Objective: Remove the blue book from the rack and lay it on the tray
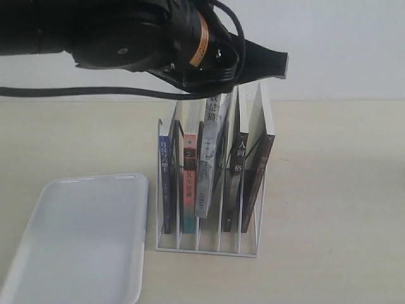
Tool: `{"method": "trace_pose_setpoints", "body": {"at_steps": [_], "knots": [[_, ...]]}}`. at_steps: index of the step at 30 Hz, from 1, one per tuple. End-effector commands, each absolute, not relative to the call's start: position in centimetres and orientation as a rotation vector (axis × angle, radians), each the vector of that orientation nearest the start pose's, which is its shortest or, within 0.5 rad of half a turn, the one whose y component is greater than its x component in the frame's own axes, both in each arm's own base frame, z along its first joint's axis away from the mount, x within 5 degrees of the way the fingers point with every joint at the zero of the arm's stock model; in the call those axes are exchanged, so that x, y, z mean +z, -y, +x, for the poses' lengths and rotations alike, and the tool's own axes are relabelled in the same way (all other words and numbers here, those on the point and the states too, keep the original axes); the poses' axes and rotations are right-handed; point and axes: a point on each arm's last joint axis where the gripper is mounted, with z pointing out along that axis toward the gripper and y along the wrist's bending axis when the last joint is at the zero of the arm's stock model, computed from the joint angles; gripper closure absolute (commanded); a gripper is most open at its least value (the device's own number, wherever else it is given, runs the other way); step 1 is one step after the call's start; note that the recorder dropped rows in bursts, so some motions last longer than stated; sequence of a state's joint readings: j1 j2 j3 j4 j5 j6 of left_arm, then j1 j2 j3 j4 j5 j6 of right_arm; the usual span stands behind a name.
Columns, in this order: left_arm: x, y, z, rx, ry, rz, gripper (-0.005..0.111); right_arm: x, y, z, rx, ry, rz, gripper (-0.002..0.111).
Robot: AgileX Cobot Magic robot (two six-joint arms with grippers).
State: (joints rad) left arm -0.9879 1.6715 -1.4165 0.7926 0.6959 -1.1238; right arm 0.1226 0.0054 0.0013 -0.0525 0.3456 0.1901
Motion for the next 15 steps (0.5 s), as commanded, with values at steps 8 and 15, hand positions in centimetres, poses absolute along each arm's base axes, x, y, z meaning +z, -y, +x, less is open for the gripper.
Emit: {"method": "trace_pose_setpoints", "body": {"at_steps": [8,15], "knots": [[32.7,30.3,24.9,-0.335,-2.117,0.294,0.103,18.3,-0.5,5.4,0.161,-1.819,0.021,0.107],[31.7,30.0,25.2,-0.315,-2.075,0.256,0.103,18.3,-0.5,5.4,0.161,-1.819,0.021,0.107]]}}
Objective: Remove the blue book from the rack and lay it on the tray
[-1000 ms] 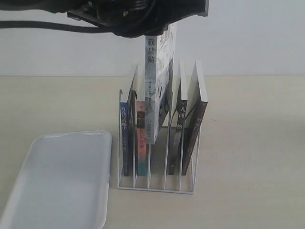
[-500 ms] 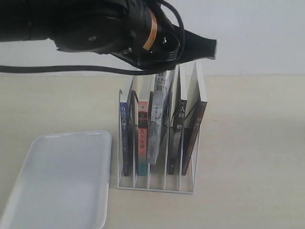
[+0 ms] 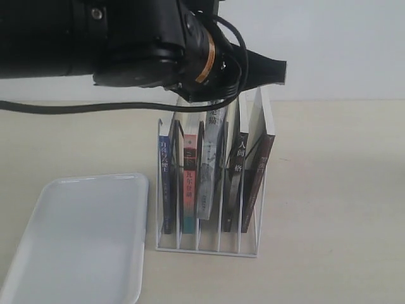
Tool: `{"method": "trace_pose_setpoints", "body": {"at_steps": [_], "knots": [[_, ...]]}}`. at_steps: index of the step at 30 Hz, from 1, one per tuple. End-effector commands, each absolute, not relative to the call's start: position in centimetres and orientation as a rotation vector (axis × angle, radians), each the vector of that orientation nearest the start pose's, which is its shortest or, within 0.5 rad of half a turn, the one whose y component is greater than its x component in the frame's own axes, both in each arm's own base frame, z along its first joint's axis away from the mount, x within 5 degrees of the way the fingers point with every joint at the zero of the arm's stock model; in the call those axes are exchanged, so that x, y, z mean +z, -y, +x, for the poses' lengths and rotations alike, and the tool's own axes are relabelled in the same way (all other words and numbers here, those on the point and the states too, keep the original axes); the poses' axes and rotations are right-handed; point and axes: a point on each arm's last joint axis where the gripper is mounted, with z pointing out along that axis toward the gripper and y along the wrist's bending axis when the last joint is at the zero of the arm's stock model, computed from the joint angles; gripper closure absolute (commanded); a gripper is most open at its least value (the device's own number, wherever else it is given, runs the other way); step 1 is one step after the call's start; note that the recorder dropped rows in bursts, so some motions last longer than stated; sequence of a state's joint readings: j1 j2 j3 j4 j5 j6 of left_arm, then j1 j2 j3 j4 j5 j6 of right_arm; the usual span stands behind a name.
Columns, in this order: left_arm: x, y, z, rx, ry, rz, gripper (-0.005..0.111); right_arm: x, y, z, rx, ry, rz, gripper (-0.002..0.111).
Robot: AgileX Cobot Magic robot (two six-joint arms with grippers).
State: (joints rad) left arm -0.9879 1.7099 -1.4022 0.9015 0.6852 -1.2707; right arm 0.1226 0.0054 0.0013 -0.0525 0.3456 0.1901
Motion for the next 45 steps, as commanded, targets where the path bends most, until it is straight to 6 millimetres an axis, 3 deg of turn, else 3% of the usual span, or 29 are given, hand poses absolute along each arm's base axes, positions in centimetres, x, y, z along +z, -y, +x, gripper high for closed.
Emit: {"method": "trace_pose_setpoints", "body": {"at_steps": [1,20,31,34,40,45], "knots": [[31.4,29.9,25.3,-0.310,-2.070,0.244,0.103,18.3,-0.5,5.4,0.161,-1.819,0.021,0.107],[28.5,30.3,25.4,-0.309,-2.120,0.235,0.103,18.3,-0.5,5.4,0.161,-1.819,0.021,0.107],[28.1,30.3,25.2,-0.322,-2.164,0.221,0.102,18.3,-0.5,5.4,0.161,-1.819,0.021,0.107],[28.1,30.3,25.2,-0.321,-2.164,0.223,0.091,18.3,-0.5,5.4,0.161,-1.819,0.021,0.107],[28.1,30.4,25.2,-0.305,-2.158,0.266,0.046,18.3,-0.5,5.4,0.161,-1.819,0.021,0.107],[28.2,30.3,25.2,-0.290,-2.157,0.273,0.037,18.3,-0.5,5.4,0.161,-1.819,0.021,0.107]]}}
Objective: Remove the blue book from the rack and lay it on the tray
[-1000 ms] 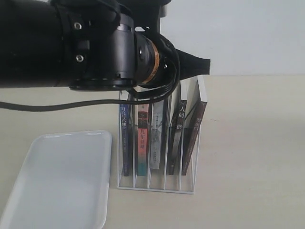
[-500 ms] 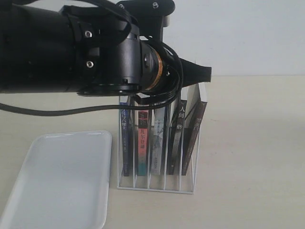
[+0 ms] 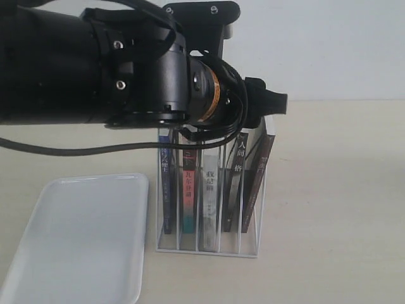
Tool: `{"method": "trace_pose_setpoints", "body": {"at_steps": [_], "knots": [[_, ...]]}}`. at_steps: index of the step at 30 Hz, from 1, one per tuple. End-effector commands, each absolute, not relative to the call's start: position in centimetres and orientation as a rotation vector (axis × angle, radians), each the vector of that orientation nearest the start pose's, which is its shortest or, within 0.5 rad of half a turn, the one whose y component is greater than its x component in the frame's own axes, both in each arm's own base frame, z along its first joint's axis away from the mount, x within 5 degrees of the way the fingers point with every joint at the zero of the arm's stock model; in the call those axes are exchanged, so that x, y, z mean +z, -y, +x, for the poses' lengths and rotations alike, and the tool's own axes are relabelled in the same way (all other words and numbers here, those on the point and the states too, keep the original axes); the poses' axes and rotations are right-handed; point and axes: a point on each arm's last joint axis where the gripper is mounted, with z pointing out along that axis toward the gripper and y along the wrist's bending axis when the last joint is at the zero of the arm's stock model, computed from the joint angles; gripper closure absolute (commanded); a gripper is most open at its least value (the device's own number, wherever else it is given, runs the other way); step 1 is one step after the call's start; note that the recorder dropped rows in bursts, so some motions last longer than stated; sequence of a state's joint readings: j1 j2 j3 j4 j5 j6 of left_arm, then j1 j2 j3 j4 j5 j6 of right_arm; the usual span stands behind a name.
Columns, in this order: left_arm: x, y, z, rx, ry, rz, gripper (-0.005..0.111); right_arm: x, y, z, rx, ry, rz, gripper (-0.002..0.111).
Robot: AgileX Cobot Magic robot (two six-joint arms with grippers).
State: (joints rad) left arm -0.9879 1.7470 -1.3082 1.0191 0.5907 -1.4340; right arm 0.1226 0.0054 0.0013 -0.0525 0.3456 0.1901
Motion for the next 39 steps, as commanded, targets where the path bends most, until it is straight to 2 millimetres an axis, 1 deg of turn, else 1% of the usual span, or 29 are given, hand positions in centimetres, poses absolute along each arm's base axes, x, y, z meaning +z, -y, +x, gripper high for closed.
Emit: {"method": "trace_pose_setpoints", "body": {"at_steps": [1,3,5,10,12,14,18,21,26,28,32,34,38,39], "knots": [[28.3,30.2,25.2,-0.289,-2.156,0.271,0.037,18.3,-0.5,5.4,0.161,-1.819,0.021,0.107],[28.5,30.1,25.2,-0.287,-2.146,0.278,0.037,18.3,-0.5,5.4,0.161,-1.819,0.021,0.107],[29.2,29.9,25.1,-0.291,-2.122,0.288,0.037,18.3,-0.5,5.4,0.161,-1.819,0.021,0.107],[31.6,29.0,24.4,-0.333,-2.073,0.283,0.037,18.3,-0.5,5.4,0.161,-1.819,0.021,0.107],[32.7,28.7,23.9,-0.395,-2.065,0.264,0.037,18.3,-0.5,5.4,0.161,-1.819,0.021,0.107],[33.5,28.7,23.4,-0.453,-2.051,0.285,0.037,18.3,-0.5,5.4,0.161,-1.819,0.021,0.107],[34.4,29.4,22.6,-0.608,-2.032,0.350,0.040,18.3,-0.5,5.4,0.161,-1.819,0.021,0.107],[34.2,29.7,22.4,-0.641,-2.042,0.371,0.040,18.3,-0.5,5.4,0.161,-1.819,0.021,0.107],[32.4,30.5,22.9,-0.624,-2.094,0.372,0.040,18.3,-0.5,5.4,0.161,-1.819,0.021,0.107],[31.8,31.0,23.0,-0.646,-2.105,0.376,0.040,18.3,-0.5,5.4,0.161,-1.819,0.021,0.107],[31.2,31.9,23.1,-0.705,-2.087,0.406,0.040,18.3,-0.5,5.4,0.161,-1.819,0.021,0.107],[30.9,32.0,23.2,-0.697,-2.095,0.407,0.040,18.3,-0.5,5.4,0.161,-1.819,0.021,0.107],[30.0,31.8,23.5,-0.630,-2.137,0.397,0.040,18.3,-0.5,5.4,0.161,-1.819,0.021,0.107],[29.8,32.1,23.3,-0.617,-2.137,0.433,0.040,18.3,-0.5,5.4,0.161,-1.819,0.021,0.107]]}}
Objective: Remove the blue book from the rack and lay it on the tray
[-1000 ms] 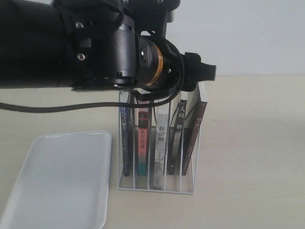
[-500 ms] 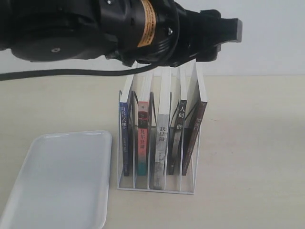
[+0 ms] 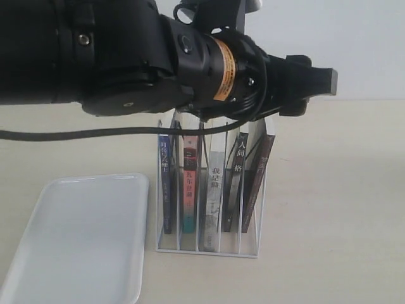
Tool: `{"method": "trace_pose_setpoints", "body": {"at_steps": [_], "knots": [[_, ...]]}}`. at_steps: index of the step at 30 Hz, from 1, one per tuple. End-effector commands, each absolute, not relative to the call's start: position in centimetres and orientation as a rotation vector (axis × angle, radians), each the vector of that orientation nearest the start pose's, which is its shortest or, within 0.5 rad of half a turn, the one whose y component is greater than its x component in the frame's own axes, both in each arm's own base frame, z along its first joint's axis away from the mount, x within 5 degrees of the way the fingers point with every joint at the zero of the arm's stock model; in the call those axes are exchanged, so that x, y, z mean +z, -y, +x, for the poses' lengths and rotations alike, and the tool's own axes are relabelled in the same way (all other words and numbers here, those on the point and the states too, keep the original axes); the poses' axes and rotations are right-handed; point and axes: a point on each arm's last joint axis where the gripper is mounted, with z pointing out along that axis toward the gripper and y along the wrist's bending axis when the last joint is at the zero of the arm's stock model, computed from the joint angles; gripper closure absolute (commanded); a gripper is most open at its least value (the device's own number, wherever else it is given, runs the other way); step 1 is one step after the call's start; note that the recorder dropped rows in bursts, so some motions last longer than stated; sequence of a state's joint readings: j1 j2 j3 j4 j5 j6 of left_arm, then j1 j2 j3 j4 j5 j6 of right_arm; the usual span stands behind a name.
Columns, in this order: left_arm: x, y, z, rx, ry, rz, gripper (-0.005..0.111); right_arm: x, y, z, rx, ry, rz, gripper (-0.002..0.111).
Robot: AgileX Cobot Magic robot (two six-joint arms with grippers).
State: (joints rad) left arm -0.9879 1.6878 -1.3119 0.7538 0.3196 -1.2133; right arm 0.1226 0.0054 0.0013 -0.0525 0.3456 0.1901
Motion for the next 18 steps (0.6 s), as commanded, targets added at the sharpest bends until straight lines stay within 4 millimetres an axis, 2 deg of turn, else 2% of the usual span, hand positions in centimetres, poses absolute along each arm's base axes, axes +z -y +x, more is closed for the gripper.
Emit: {"method": "trace_pose_setpoints", "body": {"at_steps": [1,5,18], "knots": [[29.61,32.34,23.07,-0.614,-2.137,0.454,0.040,18.31,-0.48,5.35,0.161,-1.819,0.021,0.107],[29.45,32.88,22.42,-0.617,-2.133,0.490,0.040,18.31,-0.48,5.35,0.161,-1.819,0.021,0.107],[29.14,32.72,22.49,-0.587,-2.159,0.475,0.040,18.31,-0.48,5.35,0.161,-1.819,0.021,0.107]]}}
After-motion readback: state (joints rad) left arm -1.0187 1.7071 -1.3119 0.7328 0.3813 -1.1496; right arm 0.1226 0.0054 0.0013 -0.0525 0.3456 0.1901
